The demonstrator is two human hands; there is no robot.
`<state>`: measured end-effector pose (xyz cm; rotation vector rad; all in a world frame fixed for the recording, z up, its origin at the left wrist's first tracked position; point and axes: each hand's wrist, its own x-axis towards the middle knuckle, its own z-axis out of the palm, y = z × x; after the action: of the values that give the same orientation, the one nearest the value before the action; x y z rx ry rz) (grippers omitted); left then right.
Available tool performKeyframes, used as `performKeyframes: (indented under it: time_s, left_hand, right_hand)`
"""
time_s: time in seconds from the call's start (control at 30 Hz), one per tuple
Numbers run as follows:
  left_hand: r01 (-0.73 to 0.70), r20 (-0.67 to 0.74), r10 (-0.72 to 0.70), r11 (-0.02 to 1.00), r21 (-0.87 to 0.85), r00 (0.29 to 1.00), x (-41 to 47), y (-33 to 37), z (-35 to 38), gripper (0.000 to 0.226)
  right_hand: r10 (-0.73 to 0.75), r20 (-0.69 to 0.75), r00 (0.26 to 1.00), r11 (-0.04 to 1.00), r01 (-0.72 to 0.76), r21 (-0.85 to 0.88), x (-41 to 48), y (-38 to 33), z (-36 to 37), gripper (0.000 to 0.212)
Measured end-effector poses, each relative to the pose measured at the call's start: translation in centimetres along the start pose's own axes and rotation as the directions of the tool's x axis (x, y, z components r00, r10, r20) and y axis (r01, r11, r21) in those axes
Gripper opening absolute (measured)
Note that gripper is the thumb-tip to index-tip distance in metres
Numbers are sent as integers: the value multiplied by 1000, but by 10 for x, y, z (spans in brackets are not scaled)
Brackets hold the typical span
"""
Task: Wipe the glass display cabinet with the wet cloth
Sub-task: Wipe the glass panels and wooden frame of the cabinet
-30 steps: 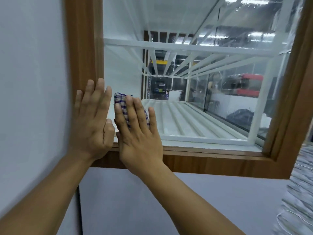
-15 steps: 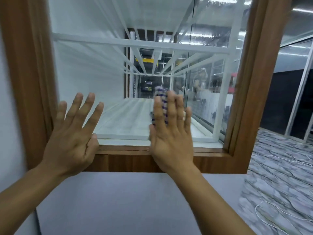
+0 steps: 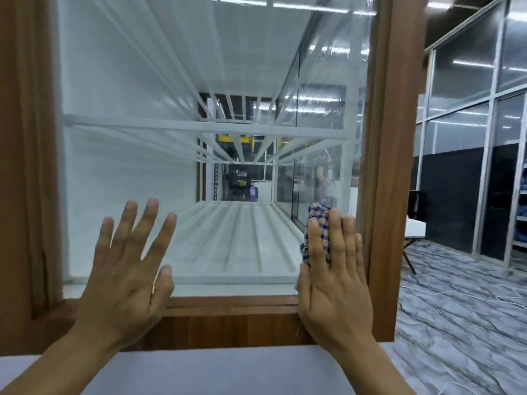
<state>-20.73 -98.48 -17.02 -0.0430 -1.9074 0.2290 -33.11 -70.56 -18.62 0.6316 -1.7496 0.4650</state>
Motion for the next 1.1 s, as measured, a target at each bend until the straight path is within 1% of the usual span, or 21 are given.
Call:
performKeyframes:
  time_s: [0.17,0.3,0.43,0.53,0.73,0.93,1.1]
  left_hand:
    - [12,-58,-9,999,47,998,44,6,1,68]
    - [-4,-112,15,996,94,994,85,3,-7,65]
    - [13,-149,-1,997,79,989,139,-8,-23,64]
    - [-10,-160,24,996,87,987,191,-19,-41,63]
    - [19,-181,-7,997,69,983,309,-45,-86,62]
    - [17,-155,-9,999,51,988,408,-68,-130,63]
    - [42,-79,-40,999,30,996,459,-74,-158,64]
  right_hand:
    - [34,-41,999,999,-33,23,25,-1,-2,70]
    - [50,-113,992,998,-46,38,75,-1,-8,66]
    - [48,-158,986,999,-45,23,150,0,-22,65]
    - [32,-196,980,999,-28,19,218,-3,-39,63]
    - [2,-202,979,1000,-6,-15,349,-13,-73,64]
    - [-30,-212,977,999,23,-38,453,-31,-99,64]
    - [-45,-209,977,999,43,-11,488,-48,-107,60]
